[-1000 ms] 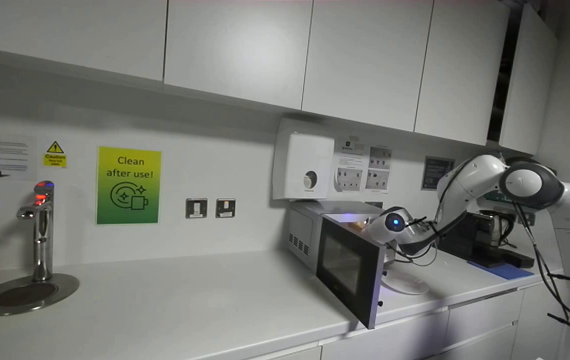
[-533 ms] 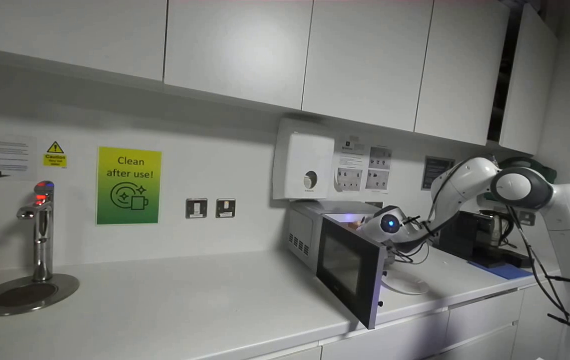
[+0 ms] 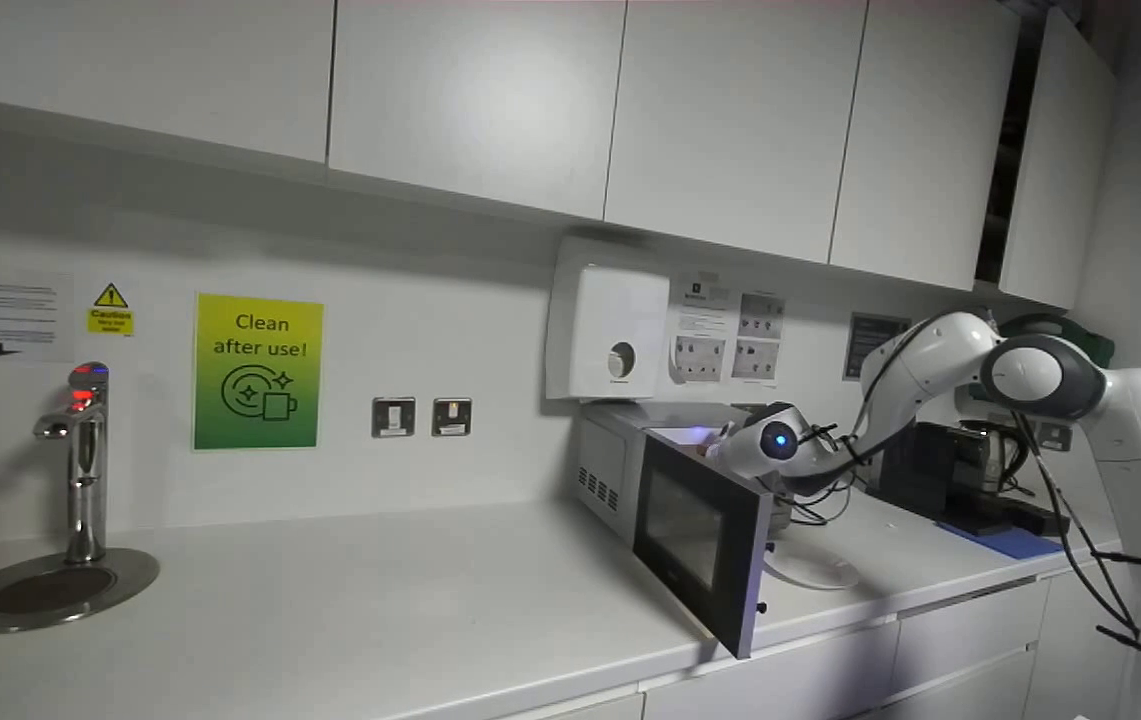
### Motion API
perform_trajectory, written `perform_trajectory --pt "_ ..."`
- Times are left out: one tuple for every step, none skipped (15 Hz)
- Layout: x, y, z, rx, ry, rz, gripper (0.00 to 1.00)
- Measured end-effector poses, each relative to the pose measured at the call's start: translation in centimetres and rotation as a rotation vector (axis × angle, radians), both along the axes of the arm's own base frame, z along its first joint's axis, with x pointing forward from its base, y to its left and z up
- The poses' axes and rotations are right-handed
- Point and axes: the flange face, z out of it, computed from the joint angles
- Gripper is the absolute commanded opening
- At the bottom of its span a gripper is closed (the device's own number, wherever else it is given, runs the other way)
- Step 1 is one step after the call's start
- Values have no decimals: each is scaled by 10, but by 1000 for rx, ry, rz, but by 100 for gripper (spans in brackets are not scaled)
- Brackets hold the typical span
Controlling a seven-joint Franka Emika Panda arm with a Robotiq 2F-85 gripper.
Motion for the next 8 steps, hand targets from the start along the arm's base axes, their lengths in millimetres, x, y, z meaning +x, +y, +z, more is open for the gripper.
perform_trajectory --pt "0 1 2 16 -4 5 67" --pt "0 2 4 30 -7 10 60" --pt "0 3 5 42 -10 16 53" --pt "0 4 6 51 -12 22 46" --pt "0 4 7 58 -15 27 37" --pt "-1 5 8 64 -17 30 29" --pt "-1 5 9 66 -19 33 20" --pt "-1 5 9 69 -21 36 14"
